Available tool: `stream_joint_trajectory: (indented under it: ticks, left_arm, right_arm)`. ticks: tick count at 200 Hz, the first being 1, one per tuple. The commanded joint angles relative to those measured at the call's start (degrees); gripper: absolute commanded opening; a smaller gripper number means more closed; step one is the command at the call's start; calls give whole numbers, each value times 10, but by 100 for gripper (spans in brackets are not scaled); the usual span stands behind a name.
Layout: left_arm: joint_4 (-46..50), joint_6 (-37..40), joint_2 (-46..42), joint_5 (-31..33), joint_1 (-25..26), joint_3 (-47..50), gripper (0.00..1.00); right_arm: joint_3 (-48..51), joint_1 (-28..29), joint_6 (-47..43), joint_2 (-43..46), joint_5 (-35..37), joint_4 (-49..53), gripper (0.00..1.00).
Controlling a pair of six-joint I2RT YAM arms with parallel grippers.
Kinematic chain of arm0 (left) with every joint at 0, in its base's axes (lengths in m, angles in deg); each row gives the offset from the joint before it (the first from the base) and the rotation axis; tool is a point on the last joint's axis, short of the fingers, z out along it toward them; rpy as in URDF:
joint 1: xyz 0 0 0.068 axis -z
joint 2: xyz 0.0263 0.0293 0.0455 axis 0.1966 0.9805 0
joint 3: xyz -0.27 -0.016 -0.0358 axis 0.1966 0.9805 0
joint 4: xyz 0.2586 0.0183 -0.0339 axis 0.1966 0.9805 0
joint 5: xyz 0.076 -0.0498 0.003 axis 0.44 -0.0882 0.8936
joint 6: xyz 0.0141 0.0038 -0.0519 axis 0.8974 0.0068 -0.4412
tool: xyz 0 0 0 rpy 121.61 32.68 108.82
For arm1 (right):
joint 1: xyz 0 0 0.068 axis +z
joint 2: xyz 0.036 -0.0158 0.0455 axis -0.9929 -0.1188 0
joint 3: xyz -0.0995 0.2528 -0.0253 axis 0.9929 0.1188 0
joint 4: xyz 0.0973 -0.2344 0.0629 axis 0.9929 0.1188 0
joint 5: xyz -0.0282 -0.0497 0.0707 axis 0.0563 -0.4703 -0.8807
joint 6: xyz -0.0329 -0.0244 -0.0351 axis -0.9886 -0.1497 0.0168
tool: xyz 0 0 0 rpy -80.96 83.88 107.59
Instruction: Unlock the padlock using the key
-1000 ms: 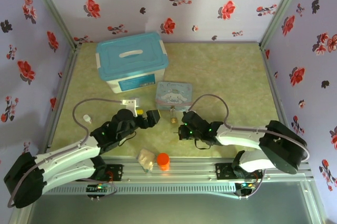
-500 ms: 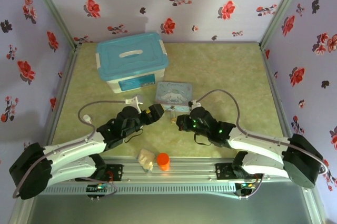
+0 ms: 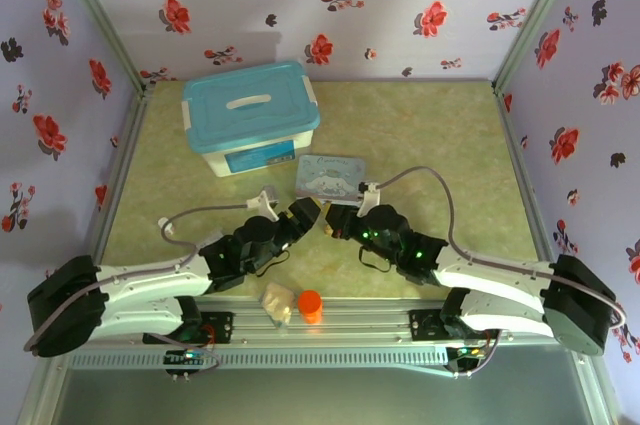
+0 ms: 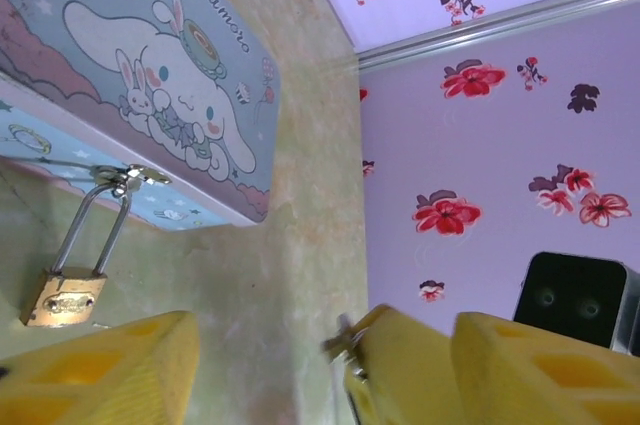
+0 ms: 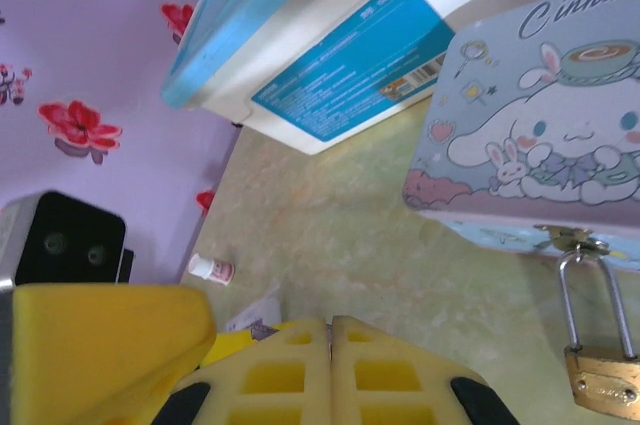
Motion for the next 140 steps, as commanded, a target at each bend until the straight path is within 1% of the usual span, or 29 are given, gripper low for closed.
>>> stream_joint_trajectory:
  ticks: [1,10,31,40,56,67,74,95,117,123,140]
  left_arm:
    - [-45,-3,-4,41,4,2,61]
    - [-41,-1,-7,45,4,2,57]
    - [-37,6,-12,50,5,2,42]
    - [-38,7,-10,48,4,2,39]
    - [-36,-5,-4,44,5,5,39]
    - [-45,-10,-1,44,4,11,33]
    - [-51,-9,0,44,4,13,31]
    - [-46,0,-2,43,5,7,32]
    - [-35,8,1,26,2,-4,33]
    - [-35,8,2,23,2,-5,31]
    - [-35,8,3,21,0,-5,21]
  right_arm:
    - [-5,10,-12,-1,28,-34,0]
    - [-1,11,-10,0,31,-36,0]
    - [6,13,-10,6,38,-35,0]
    - [8,13,-9,8,38,-34,0]
    - [8,13,-10,8,37,-32,0]
    - [8,13,-11,7,38,-32,0]
    - [8,14,-10,6,37,-34,0]
    - [11,17,-10,3,38,-38,0]
    - [11,17,-13,1,39,-39,0]
    - [10,17,-14,2,37,-38,0]
    - [11,18,-15,1,38,-37,0]
